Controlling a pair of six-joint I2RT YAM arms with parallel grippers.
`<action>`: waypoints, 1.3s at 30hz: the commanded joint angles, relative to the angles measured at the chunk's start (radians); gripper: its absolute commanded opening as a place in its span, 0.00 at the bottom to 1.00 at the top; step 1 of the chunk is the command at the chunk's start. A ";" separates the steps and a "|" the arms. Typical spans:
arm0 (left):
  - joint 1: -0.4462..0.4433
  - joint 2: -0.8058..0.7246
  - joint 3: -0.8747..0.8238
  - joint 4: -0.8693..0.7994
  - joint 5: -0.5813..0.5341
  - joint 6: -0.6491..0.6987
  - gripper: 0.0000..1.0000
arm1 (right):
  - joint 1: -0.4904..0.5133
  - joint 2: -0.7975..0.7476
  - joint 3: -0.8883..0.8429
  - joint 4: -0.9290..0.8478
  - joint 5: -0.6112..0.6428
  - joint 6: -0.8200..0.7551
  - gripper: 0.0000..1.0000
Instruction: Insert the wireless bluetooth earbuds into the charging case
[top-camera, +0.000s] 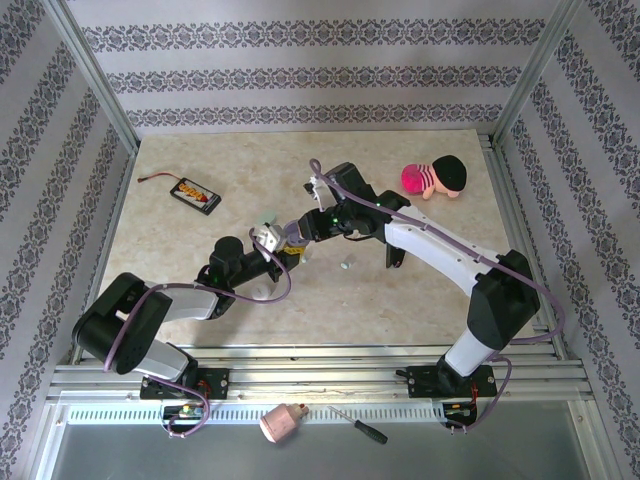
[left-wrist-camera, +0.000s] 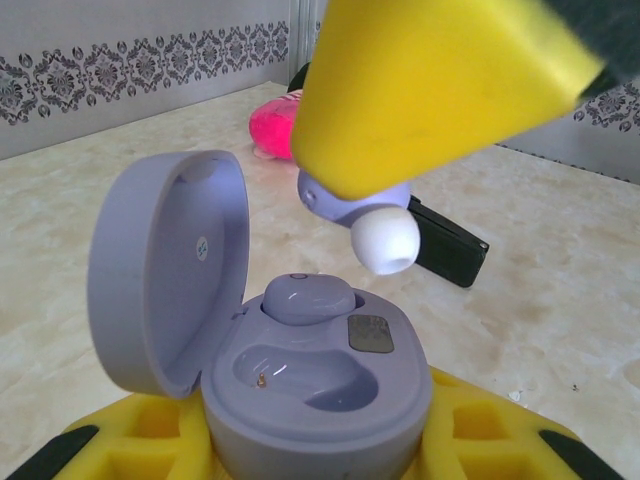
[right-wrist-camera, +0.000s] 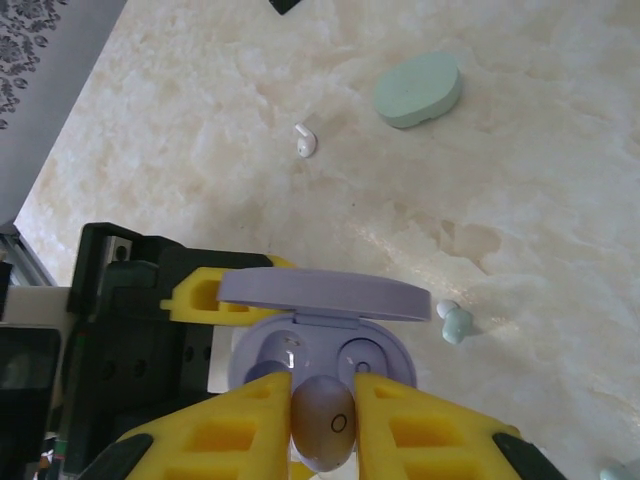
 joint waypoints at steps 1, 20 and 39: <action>0.008 0.003 0.025 0.025 0.009 0.002 0.11 | 0.018 0.009 0.042 0.006 0.009 0.004 0.20; 0.008 0.013 0.045 0.050 0.053 -0.013 0.11 | 0.036 0.071 0.047 0.011 0.067 -0.009 0.20; 0.007 0.027 0.058 0.038 0.036 -0.014 0.11 | 0.054 0.069 0.002 0.035 -0.004 0.016 0.23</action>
